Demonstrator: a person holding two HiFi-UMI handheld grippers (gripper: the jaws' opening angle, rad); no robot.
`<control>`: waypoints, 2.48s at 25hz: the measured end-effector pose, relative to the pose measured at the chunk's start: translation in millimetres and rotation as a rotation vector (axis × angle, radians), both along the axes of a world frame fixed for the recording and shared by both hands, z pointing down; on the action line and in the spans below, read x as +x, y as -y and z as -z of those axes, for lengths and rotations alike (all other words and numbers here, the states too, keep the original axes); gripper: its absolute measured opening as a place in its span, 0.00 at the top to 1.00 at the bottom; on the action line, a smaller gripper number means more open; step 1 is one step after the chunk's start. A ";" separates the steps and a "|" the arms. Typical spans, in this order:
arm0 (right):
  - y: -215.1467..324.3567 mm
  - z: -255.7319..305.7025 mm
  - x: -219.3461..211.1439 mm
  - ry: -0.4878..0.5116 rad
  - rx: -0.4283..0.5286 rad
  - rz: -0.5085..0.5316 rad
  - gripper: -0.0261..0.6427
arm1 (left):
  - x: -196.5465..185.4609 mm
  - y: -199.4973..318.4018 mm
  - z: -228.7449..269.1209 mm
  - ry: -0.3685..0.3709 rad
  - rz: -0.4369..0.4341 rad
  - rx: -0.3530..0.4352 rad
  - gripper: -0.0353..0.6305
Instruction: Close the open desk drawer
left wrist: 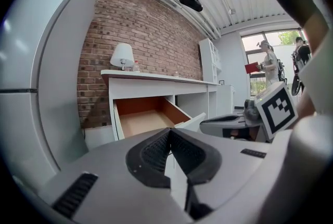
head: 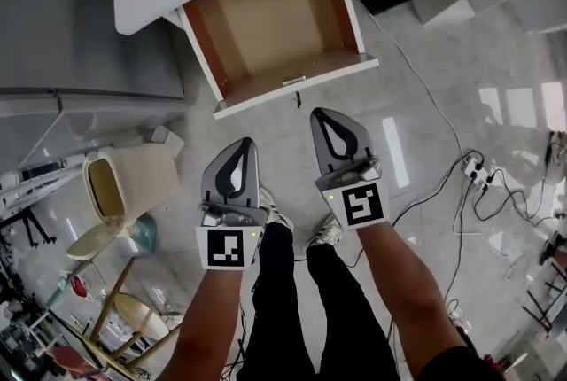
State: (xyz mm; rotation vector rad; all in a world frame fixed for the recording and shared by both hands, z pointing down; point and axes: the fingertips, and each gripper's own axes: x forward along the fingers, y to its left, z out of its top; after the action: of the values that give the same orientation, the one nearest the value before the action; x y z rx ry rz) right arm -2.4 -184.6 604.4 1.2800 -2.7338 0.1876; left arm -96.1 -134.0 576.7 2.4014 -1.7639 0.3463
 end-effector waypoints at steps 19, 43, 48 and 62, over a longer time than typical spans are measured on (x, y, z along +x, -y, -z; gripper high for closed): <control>45.1 -78.2 6.4 0.446 -0.381 -0.060 0.83 | -7.8 -5.2 -47.0 -0.003 -0.005 -0.054 0.94; 73.3 -95.0 -8.7 0.860 -0.598 0.003 0.76 | -17.9 -6.0 -58.7 0.002 -0.001 -0.070 0.94; 73.5 -95.3 -8.7 0.877 -0.609 0.011 0.84 | -16.6 -6.2 -59.1 0.000 0.002 -0.070 0.94; 71.9 -86.4 -7.8 0.855 -0.619 -0.005 0.86 | -16.0 -1.2 -48.0 -0.006 -0.002 -0.061 0.94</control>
State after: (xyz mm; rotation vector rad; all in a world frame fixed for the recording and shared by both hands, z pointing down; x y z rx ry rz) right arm -10.2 -256.4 690.8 1.1681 -2.8209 1.7718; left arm -112.2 -132.9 624.7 2.3606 -1.7223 0.3871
